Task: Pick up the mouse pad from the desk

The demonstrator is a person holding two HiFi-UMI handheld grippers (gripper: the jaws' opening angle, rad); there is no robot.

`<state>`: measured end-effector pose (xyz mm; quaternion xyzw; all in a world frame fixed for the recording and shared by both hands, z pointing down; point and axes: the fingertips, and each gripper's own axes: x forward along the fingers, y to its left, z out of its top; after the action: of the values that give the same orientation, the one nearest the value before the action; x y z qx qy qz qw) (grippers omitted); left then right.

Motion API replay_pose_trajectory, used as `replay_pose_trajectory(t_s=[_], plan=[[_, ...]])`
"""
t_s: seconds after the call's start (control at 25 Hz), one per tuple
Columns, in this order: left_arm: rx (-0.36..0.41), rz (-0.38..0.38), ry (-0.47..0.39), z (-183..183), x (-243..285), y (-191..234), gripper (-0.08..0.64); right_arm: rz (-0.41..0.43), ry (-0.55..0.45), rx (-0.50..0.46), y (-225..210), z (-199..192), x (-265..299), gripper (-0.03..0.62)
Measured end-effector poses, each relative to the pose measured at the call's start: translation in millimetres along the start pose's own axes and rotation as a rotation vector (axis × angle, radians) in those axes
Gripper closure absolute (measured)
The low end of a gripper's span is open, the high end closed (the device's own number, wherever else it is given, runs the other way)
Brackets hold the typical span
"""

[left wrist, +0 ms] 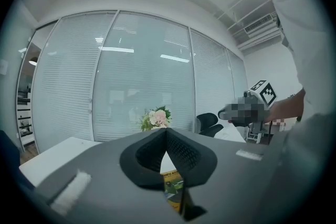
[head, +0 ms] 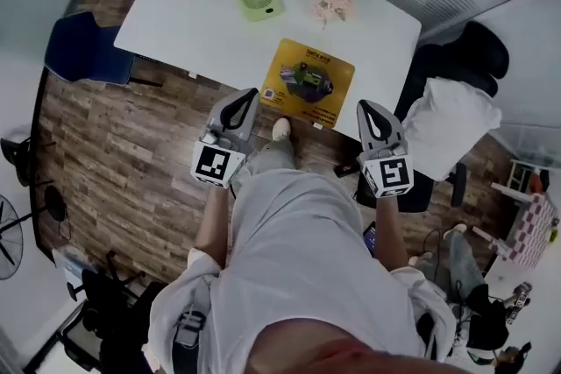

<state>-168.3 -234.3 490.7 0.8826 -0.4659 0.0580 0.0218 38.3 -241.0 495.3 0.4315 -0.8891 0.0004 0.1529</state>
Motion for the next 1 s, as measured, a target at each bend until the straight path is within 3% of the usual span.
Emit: replay_pose_trajectory(t_s=[0.36, 0.56, 0.72, 1.0], plan=[[-0.046, -0.063, -0.03, -10, 57, 34, 0.575, -0.151, 0.171, 0.058, -43, -66, 74, 0.563], [-0.028, -0.086, -0.021, -23, 72, 37, 0.575, -0.209, 0.251, 0.106, -64, -118, 96, 0.492], [-0.028, -0.097, -0.041, -9, 79, 35, 0.575, -0.208, 0.377, 0.135, -81, -186, 128, 0.382], [-0.019, -0.093, -0.008, -5, 79, 35, 0.575, -0.176, 0.601, 0.25, -98, -297, 174, 0.324]])
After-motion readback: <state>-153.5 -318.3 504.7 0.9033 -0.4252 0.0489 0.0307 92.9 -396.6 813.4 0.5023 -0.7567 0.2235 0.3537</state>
